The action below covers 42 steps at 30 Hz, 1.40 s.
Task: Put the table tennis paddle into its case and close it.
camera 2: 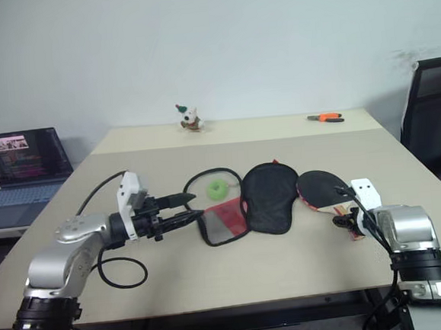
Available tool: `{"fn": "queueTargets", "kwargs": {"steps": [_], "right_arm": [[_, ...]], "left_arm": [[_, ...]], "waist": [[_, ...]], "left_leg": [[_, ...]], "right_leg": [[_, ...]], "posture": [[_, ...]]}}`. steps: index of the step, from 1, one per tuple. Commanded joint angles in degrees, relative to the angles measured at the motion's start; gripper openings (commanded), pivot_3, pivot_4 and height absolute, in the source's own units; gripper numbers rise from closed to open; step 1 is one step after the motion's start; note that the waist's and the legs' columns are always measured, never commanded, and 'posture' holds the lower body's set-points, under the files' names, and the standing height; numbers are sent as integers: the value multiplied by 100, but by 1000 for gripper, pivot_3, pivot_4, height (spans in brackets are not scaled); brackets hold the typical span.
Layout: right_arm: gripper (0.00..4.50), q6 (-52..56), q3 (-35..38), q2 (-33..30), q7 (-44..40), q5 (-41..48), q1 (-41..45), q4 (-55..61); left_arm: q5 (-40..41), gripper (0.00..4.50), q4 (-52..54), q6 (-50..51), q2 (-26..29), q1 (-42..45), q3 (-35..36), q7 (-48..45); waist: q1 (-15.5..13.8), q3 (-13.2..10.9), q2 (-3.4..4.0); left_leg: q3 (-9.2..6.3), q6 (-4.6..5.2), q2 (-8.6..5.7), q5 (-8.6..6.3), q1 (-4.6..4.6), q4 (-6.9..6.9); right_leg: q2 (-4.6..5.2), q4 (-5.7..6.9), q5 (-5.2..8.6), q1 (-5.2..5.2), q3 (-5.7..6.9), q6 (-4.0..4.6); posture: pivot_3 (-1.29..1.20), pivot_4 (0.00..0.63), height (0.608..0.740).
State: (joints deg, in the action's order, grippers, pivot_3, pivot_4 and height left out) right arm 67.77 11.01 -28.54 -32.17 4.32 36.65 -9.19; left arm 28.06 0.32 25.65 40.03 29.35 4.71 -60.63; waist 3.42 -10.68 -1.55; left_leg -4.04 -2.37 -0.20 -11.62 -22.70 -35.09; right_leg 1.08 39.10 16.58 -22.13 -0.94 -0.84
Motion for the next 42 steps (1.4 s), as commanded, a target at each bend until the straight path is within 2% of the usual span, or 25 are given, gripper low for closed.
{"fn": "queueTargets", "kwargs": {"steps": [1, 7, 10, 13, 14, 24, 31, 38, 42], "right_arm": [[2636, -185, -32, 154, 211, 149, -1, -124], [2636, -511, -68, 482, 639, 194, -48, -172], [2074, -573, 83, 733, 1022, 204, -58, -115], [1146, -492, 221, 918, 1308, 266, -76, 75], [1049, -410, 251, 961, 1365, 298, -85, 208], [1049, 512, 594, 1406, 1864, 550, 52, 1477], [1049, 1429, 745, 2309, 2366, 730, 604, 2525], [1049, 798, 691, 3471, 2991, 628, 791, 1888], [1049, 160, 655, 3688, 3224, 625, 921, 1208]], "left_arm": [[34, 2796, 157, -96, 38, -29, 145, 26], [43, 2796, 220, -87, 53, -101, 167, 67], [57, 2796, 262, -74, 58, -135, 179, 89], [69, 2796, 297, -61, 66, -171, 198, 115], [74, 2796, 308, -58, 73, -194, 212, 129], [158, 2796, 392, 24, 102, -331, 374, 208], [268, 2796, 472, 42, 197, -503, 556, 177], [268, 2796, 540, 58, 161, -572, 592, 239], [270, 2796, 582, 66, 153, -579, 580, 271]], "waist": [[4, 1, -1], [21, 6, -9], [39, 9, -15], [41, 9, -15], [41, 9, -15], [33, 7, -11], [14, -7, 11], [-37, -7, 11], [-51, -8, 13]], "left_leg": [[5, 0, 0, 0, 2, 0], [25, 2, 4, 1, 13, -3], [32, 2, 10, 1, 17, -2], [35, 2, 22, 1, 18, -2], [36, 2, 33, 1, 17, -1], [32, 2, 34, 0, -4, 12], [29, 2, 33, 0, -23, 15], [22, 2, 27, 0, -28, 17], [22, 2, 18, 0, -31, 17]], "right_leg": [[0, 0, -3, 0, 0, -2], [-4, 0, -13, 1, -13, -7], [-6, 0, -16, 1, -18, -4], [-10, 0, -17, -1, -21, -4], [-14, 0, -17, -1, -21, -3], [-17, -7, -32, -21, -18, 24], [-16, -4, -33, -44, -15, 27], [-9, -7, -34, -45, -7, 28], [-3, -8, -34, -48, -6, 28]], "posture": [[0, 150, 740], [0, 150, 740], [0, 150, 740], [0, 150, 740], [0, 150, 740], [0, 150, 740], [0, 150, 740], [0, 150, 740], [0, 150, 740]]}}
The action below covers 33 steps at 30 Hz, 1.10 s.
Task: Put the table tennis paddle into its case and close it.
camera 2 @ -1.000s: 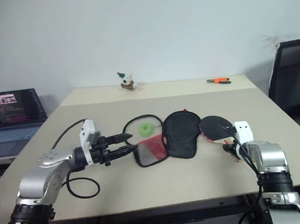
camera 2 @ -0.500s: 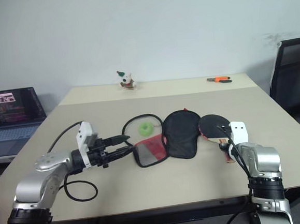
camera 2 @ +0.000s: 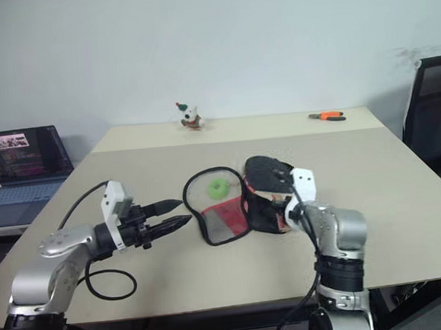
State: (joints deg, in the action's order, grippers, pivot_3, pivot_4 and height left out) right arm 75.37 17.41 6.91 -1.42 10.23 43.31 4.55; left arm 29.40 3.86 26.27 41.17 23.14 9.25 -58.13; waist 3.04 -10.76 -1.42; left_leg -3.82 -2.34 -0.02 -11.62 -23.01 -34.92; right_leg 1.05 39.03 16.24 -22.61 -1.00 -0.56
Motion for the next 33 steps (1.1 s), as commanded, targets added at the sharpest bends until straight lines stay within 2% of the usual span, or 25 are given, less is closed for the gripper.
{"fn": "queueTargets", "kwargs": {"steps": [1, 8, 18, 20, 22, 28, 33], "right_arm": [[1049, -819, 6, 160, 205, 41, 317, -386], [1049, -1862, 11, 92, 595, 69, 497, -1512], [1049, -2320, -54, 231, 1134, 209, 432, -1776], [1774, -2402, -115, 229, 1234, 226, 391, -1772], [2320, -2461, -223, 235, 1289, 233, 348, -1722], [4478, -2388, -821, 244, 1141, 271, 146, -1080], [4493, -1907, -1301, -40, 651, 515, -85, -60]], "left_arm": [[136, 2796, 238, 10, 43, 41, 128, 25], [102, 2796, 243, 18, 110, 46, 167, 17], [82, 2796, 272, 16, 96, -8, 161, 51], [83, 2796, 274, 17, 91, -6, 159, 56], [83, 2796, 269, 18, 90, 0, 162, 61], [75, 2796, 272, 34, 88, -7, 167, 96], [54, 2796, 259, 31, 112, -78, 196, 163]], "waist": [[-19, 0, 0], [-2, 0, 0], [-14, 0, 0], [-20, 0, 0], [-20, 0, 0], [3, -1, 1], [4, -1, 1]], "left_leg": [[-2, 0, -4, 0, 0, 0], [-1, 0, -2, 0, 1, 2], [-6, 0, -5, 0, 1, 1], [-7, 0, -6, 0, 0, 1], [-8, 0, -6, 0, -1, 1], [-6, 0, -2, 0, 0, 5], [-9, 1, -2, 0, -1, 5]], "right_leg": [[0, 0, 0, 0, 1, 0], [0, 1, 0, 0, 1, 0], [1, 1, 0, 3, 1, 0], [1, 1, 0, 3, 2, 0], [1, 0, 0, 3, 1, 0], [2, 0, 1, 0, 1, 1], [2, -1, 1, 0, 1, 1]], "posture": [[0, 150, 740], [0, 150, 740], [0, 150, 740], [0, 150, 740], [0, 150, 740], [0, 150, 740], [0, 150, 740]]}}
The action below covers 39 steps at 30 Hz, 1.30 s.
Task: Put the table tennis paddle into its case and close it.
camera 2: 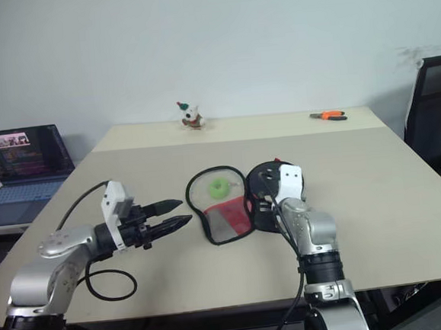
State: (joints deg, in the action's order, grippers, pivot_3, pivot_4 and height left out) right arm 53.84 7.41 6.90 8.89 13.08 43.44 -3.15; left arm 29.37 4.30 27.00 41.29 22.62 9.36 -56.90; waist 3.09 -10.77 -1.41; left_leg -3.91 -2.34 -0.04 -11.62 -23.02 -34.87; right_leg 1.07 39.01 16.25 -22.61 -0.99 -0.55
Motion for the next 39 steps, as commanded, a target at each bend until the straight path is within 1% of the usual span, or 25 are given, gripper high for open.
{"fn": "queueTargets", "kwargs": {"steps": [1, 5, 7, 10, 13, 14, 15, 16, 18, 20, 24, 32, 36, 39], "right_arm": [[4493, 406, -406, -205, -629, 337, -126, 957], [4493, 963, -653, -1419, -2228, 1149, -16, 1805], [4493, 1045, -619, -2068, -2906, 1476, 97, 1992], [4500, 1115, -644, -2975, -3929, 1960, 251, 2178], [4500, 1193, -527, -3395, -4436, 2345, 370, 2185], [4500, 1175, -503, -3560, -4607, 2424, 397, 2195], [4500, 1143, -513, -3733, -4778, 2478, 403, 2209], [4500, 1065, -522, -3972, -4987, 2496, 369, 2238], [4500, 958, -553, -4240, -5170, 2489, 323, 2226], [4500, 877, -588, -4342, -5200, 2466, 301, 2190], [4500, 772, -624, -4406, -5176, 2410, 235, 2196], [4500, 721, -601, -4470, -5101, 2405, 71, 2282], [4500, 690, -579, -4535, -5072, 2379, 20, 2283], [4500, 699, -494, -4678, -5046, 2361, -63, 2284]], "left_arm": [[31, 2796, 195, -51, 111, -44, 190, 64], [-259, 2796, -147, -174, 153, -14, 151, 259], [-706, 2796, -584, -374, 189, 126, -30, 513], [-1076, 2172, -1228, -452, 124, 424, -170, 821], [-1198, 1084, -1614, -527, 67, 629, -248, 846], [-1249, 805, -1767, -552, 44, 711, -291, 838], [-1300, 354, -1928, -578, 14, 798, -329, 833], [-1384, 80, -2182, -608, -33, 942, -409, 834], [-1523, 32, -2648, -706, -120, 1198, -526, 860], [-1662, 32, -3073, -845, -213, 1422, -605, 901], [-2062, 32, -3944, -1100, -490, 1917, -809, 1217], [-2526, 32, -5458, -1762, -1116, 2787, -1044, 1369], [-2656, 32, -6009, -2081, -1408, 3207, -1100, 1379], [-2734, 32, -6079, -2447, -1667, 3687, -1140, 1419]], "waist": [[0, 0, 0], [-33, -1, 1], [-43, -1, 1], [-63, -2, 1], [-56, -2, -1], [-52, -2, -1], [-52, -3, -2], [-62, -3, -1], [-100, -5, 0], [-100, -6, -2], [-120, -7, -5], [-123, -9, -8], [-130, -9, -8], [-139, -11, -12]], "left_leg": [[-1, 0, 0, 0, 0, 0], [-6, 0, -4, 0, -1, -2], [-11, 0, -9, 0, 0, -3], [-13, 0, -9, 0, 3, -2], [-12, 1, -7, -1, 2, -1], [-10, 1, -5, -1, 1, -1], [-11, 1, -5, -1, 1, -1], [-11, 1, -5, -1, 1, -1], [-14, 1, -12, -1, -2, -2], [-11, 1, -16, -1, -2, -4], [-14, 1, -16, -1, -3, -5], [-18, 2, -31, -1, -16, -8], [-19, 1, -30, -1, -20, -8], [-28, 1, -35, -1, -38, -18]], "right_leg": [[0, -1, 0, 0, 1, 0], [0, -2, 1, 2, 5, -1], [0, -6, 2, 9, 9, -3], [0, -6, 16, 11, 14, -28], [0, -8, 18, 11, 15, -29], [0, -8, 18, 9, 14, -29], [2, -8, 18, 10, 14, -29], [3, -8, 18, 9, 14, -29], [5, -8, 18, 9, 17, -30], [5, -10, 20, 11, 17, -34], [7, -8, 20, 11, 18, -34], [7, -7, 11, 6, 25, -18], [7, -7, 11, 2, 27, -18], [7, -7, 10, -4, 38, -19]], "posture": [[0, 150, 740], [0, 150, 740], [0, 150, 740], [0, 150, 740], [0, 150, 740], [0, 150, 740], [0, 150, 740], [0, 150, 740], [0, 150, 740], [0, 150, 740], [0, 150, 740], [0, 150, 740], [0, 150, 740], [0, 150, 740]]}}
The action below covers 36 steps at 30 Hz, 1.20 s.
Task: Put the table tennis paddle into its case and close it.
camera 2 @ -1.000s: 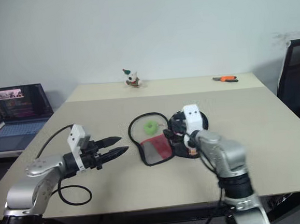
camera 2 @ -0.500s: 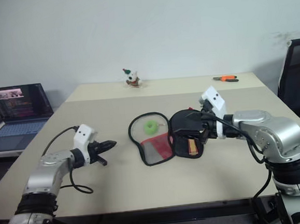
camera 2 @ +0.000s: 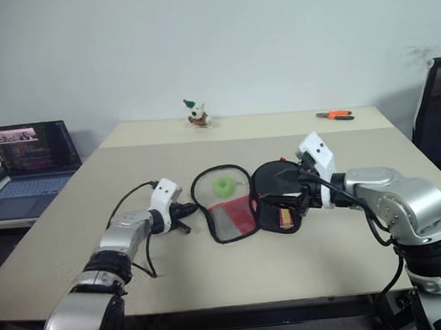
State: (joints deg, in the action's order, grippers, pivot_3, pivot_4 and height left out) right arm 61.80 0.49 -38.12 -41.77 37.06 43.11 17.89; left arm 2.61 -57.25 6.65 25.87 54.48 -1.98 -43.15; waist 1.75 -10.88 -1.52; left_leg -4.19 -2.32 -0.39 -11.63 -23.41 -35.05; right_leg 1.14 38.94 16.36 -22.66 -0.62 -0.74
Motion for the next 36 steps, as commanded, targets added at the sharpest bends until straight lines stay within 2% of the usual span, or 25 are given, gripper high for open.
{"fn": "queueTargets", "kwargs": {"steps": [1, 5, 12, 17, 21, 24, 29, 32, 36], "right_arm": [[4500, -95, 229, -228, 27, -35, -58, 178], [4500, -105, 347, -429, 58, -25, -156, 125], [4500, -17, 648, -796, 116, -27, -293, -126], [4500, 62, 725, -848, 273, -32, -381, -230], [4500, -31, 660, -795, 386, -117, -500, -322], [4500, -88, 588, -614, 588, -287, -444, -739], [4500, -90, 441, -264, 685, -439, -305, -1294], [4500, -266, 284, 79, 846, -704, -149, -1871], [4500, -621, 235, 643, 1230, -1130, 242, -2985]], "left_arm": [[-24, 32, 130, -462, -226, 682, 17, 17], [76, 32, 157, -580, -601, 1207, 67, -146], [98, 32, -437, -812, -1450, 2047, 119, -9], [145, 32, -703, -963, -1659, 2189, 246, 90], [193, 32, -502, -953, -1466, 1895, 312, -186], [528, 32, 134, -735, -1176, 1389, 466, -904], [1296, 32, 2594, 414, -341, -68, 415, -2363], [1572, 32, 3663, 1071, 176, -711, 632, -2295], [1813, 32, 4607, 1619, 577, -1312, 926, -1893]], "waist": [[-8, -2, -4], [-21, -5, -9], [0, -7, -13], [46, -8, -13], [62, -8, -12], [88, -7, -10], [118, -10, -6], [112, -11, -5], [98, -12, -4]], "left_leg": [[-5, 0, -2, 0, -7, -4], [-15, -1, -5, 1, -63, -27], [-7, 1, -7, 0, -65, -29], [5, 2, -8, -1, -58, -33], [10, 2, -6, -1, -51, -31], [18, 2, -2, -1, -47, -31], [14, 0, 7, 0, -49, -32], [4, -1, 8, 1, -53, -38], [0, 1, 1, 0, -54, -70]], "right_leg": [[1, 0, 0, -4, 4, 0], [1, 9, -3, -47, 15, -2], [2, 5, -1, -50, 13, -5], [-4, 12, -1, -50, 0, -5], [-10, 18, -1, -51, -6, -5], [-9, 20, -2, -51, -18, -5], [-7, 25, -2, -56, -22, -3], [-5, 24, -2, -56, -28, -2], [-1, 55, -2, -53, -30, -3]], "posture": [[0, 150, 740], [0, 150, 740], [0, 150, 740], [0, 150, 740], [0, 150, 740], [0, 150, 740], [0, 150, 740], [0, 150, 740], [0, 150, 740]]}}
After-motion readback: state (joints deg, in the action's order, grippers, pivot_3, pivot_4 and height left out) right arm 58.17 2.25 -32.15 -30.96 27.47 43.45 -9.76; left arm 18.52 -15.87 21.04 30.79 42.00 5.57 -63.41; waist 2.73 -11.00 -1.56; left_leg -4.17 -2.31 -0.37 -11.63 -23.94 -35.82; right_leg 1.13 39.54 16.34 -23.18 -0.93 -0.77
